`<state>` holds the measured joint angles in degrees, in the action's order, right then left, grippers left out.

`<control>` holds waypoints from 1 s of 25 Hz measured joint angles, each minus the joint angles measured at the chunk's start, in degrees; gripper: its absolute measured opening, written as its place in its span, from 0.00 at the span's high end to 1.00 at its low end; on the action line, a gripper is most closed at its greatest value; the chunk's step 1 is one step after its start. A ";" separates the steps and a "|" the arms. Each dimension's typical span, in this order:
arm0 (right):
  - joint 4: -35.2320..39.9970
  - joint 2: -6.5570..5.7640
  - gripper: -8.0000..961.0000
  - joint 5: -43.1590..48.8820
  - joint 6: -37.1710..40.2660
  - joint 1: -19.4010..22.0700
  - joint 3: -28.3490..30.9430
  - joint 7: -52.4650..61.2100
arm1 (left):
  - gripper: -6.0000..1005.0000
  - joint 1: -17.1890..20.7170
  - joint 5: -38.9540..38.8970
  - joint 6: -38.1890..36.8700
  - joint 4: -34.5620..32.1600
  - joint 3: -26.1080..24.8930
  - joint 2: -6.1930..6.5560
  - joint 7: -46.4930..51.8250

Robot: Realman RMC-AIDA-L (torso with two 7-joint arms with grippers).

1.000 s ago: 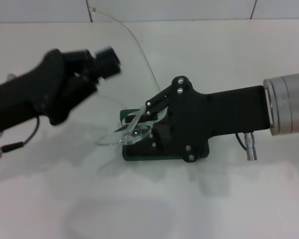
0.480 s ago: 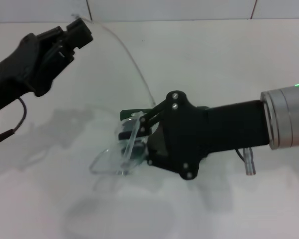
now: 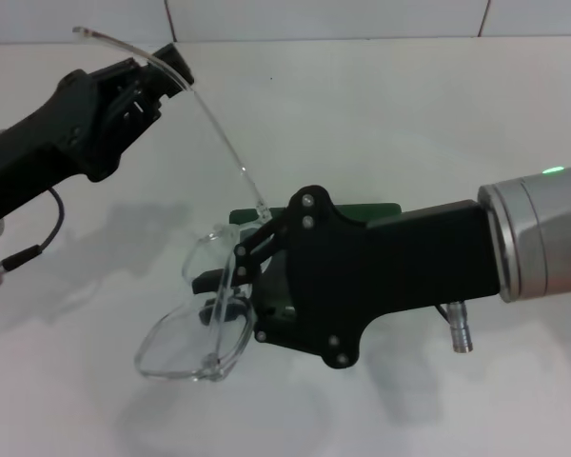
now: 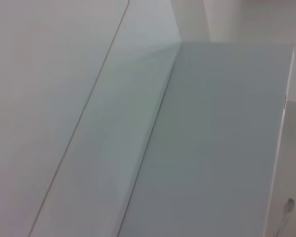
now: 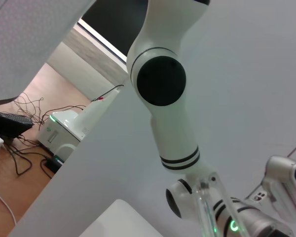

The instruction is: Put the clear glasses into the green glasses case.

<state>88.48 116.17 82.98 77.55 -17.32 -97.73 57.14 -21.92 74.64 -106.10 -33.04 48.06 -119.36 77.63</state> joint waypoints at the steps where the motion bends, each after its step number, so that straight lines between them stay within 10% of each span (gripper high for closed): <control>1: -0.19 0.01 0.87 -0.01 -0.08 -0.15 -0.16 -0.11 | 0.90 -0.25 0.04 -0.02 0.01 0.21 -0.01 0.12; 25: -6.27 -0.16 0.87 -5.26 -3.47 0.10 -0.77 -5.76 | 0.90 -3.54 0.06 -4.56 2.28 4.43 -0.15 -0.71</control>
<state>82.21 116.02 77.72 74.08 -17.22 -98.50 51.38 -25.46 74.70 -110.66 -30.76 52.50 -119.51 76.92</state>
